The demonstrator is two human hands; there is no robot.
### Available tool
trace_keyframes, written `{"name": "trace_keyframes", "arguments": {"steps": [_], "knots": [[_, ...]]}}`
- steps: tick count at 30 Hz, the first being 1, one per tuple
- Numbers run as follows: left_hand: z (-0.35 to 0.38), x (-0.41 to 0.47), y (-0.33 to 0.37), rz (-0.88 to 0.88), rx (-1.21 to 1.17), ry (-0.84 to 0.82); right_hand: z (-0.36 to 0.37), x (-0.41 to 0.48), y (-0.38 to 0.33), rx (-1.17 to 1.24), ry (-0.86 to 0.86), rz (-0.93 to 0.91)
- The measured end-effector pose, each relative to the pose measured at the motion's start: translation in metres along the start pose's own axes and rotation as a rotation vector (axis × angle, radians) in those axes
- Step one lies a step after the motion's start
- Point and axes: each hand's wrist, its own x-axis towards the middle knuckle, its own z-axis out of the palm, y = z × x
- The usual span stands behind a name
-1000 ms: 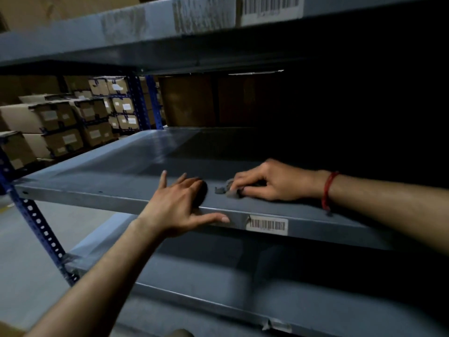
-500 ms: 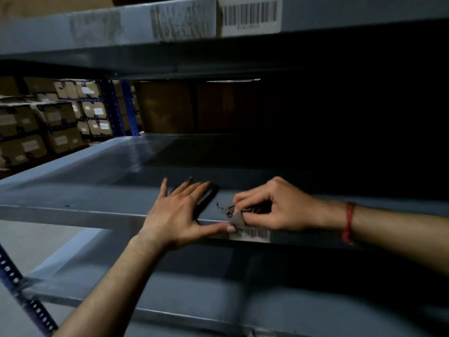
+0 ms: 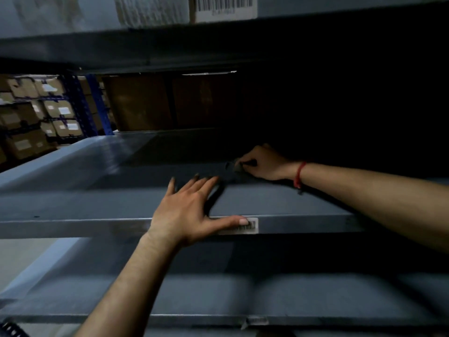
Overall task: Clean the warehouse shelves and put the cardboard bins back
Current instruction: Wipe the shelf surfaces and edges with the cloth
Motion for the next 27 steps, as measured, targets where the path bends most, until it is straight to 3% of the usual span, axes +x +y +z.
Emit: {"name": "trace_keyframes", "arguments": {"steps": [5, 8, 12, 18, 22, 27], "knots": [[-0.002, 0.003, 0.006, -0.008, -0.027, -0.087, -0.015, -0.104, -0.056, 0.085, 0.012, -0.19], [-0.006, 0.013, 0.023, 0.055, -0.078, -0.122, -0.027, -0.121, -0.059, 0.104, -0.043, -0.239], [-0.001, 0.029, 0.035, 0.157, -0.212, -0.112, -0.027, -0.075, -0.015, -0.062, -0.086, -0.112], [0.006, 0.044, 0.038, 0.202, -0.313, -0.145, -0.012, -0.026, 0.033, -0.14, 0.034, 0.248], [0.014, 0.036, 0.031, 0.223, -0.264, -0.061, -0.021, -0.07, -0.008, -0.09, 0.049, 0.17], [0.017, 0.034, 0.032, 0.227, -0.231, -0.077, -0.021, -0.143, -0.054, 0.057, 0.17, 0.031]]}}
